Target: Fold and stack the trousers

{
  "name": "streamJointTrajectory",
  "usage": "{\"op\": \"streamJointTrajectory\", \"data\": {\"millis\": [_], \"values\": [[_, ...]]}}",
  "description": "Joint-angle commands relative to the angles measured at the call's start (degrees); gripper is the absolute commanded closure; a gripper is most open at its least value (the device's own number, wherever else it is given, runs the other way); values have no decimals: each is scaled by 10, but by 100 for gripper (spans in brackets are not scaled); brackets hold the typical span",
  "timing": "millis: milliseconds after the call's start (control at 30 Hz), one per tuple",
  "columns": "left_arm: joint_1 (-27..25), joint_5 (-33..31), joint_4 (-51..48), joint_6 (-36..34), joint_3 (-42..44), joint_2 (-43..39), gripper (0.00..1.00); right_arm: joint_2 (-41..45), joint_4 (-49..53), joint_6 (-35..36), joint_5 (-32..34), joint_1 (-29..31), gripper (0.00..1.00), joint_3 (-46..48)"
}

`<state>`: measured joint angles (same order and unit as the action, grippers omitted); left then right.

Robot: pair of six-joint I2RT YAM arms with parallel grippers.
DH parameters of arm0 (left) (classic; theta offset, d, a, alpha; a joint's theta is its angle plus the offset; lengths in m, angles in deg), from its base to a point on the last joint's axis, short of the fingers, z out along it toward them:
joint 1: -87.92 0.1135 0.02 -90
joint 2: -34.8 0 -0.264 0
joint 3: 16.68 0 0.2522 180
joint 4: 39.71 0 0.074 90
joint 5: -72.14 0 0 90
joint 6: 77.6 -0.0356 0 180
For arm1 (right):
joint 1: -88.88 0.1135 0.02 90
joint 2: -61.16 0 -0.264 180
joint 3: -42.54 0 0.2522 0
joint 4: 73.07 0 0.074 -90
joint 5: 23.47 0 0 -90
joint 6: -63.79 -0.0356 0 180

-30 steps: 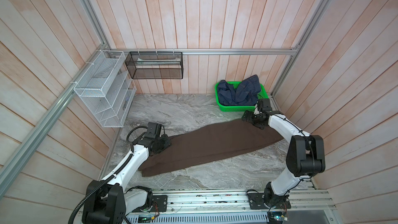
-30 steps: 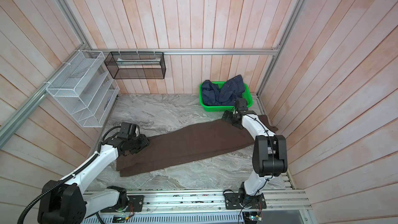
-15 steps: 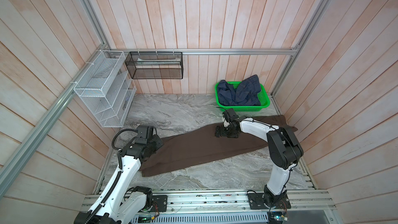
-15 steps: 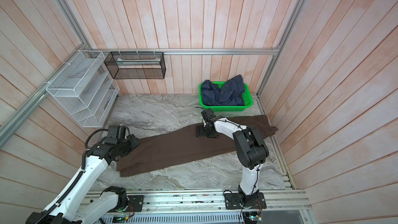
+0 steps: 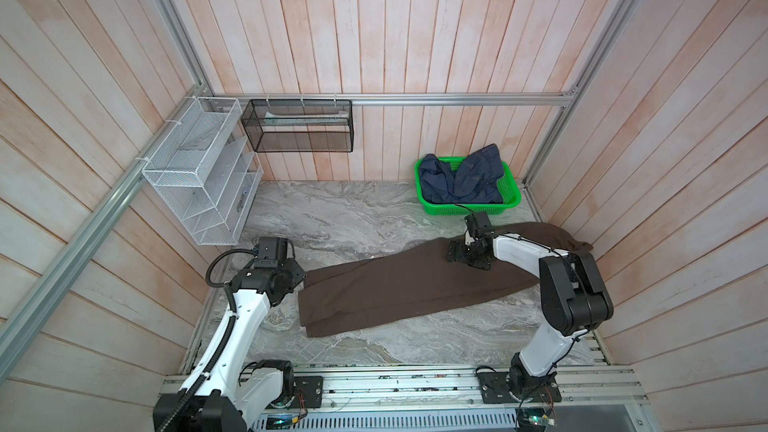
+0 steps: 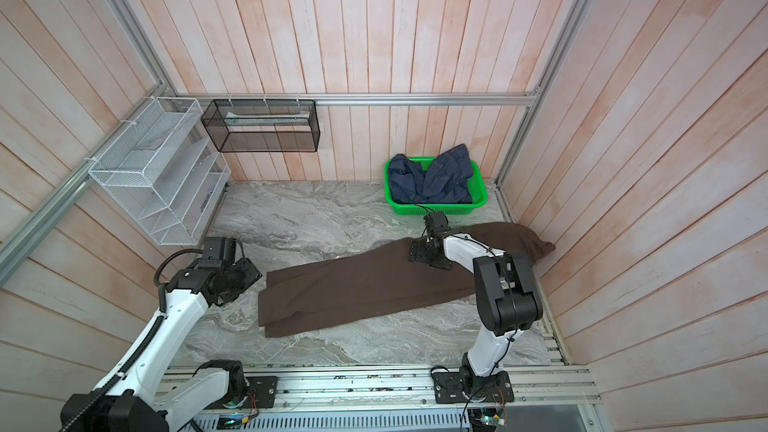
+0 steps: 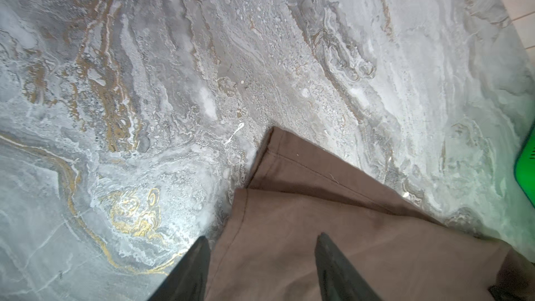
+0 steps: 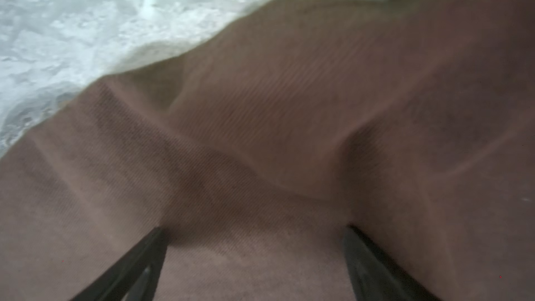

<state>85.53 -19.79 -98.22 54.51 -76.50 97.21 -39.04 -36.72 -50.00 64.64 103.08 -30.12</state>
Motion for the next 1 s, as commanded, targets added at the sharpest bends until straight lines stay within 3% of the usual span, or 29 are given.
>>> {"op": "streamJointTrajectory", "data": {"millis": [0, 200, 433, 500, 567, 633, 667, 800, 967], "values": [[2, 24, 58, -18, 20, 53, 42, -16, 62, 2, 13, 0, 2, 25], [-9, 40, 92, -24, 30, 152, 45, 1, 63, 2, -1, 7, 2, 23], [-16, 16, 84, -12, 54, 155, 47, 13, 66, -1, -6, 21, 2, 16], [-16, 23, 93, -12, 64, 157, 56, 15, 65, -1, -6, 24, 2, 13], [-18, 33, 104, -12, 67, 154, 79, 15, 64, -1, -8, 24, 2, 12], [-34, 36, 108, -9, 59, 137, 93, 17, 66, 0, -8, 25, 2, 11], [-51, 31, 103, -10, 45, 125, 99, 19, 67, 1, -10, 24, 2, 9], [-165, -10, 41, -4, -41, 103, 100, 31, 75, 4, -7, 24, 2, 4], [-302, -43, -15, 31, -138, 158, 100, 39, 82, 7, -4, 24, 2, -3]]}}
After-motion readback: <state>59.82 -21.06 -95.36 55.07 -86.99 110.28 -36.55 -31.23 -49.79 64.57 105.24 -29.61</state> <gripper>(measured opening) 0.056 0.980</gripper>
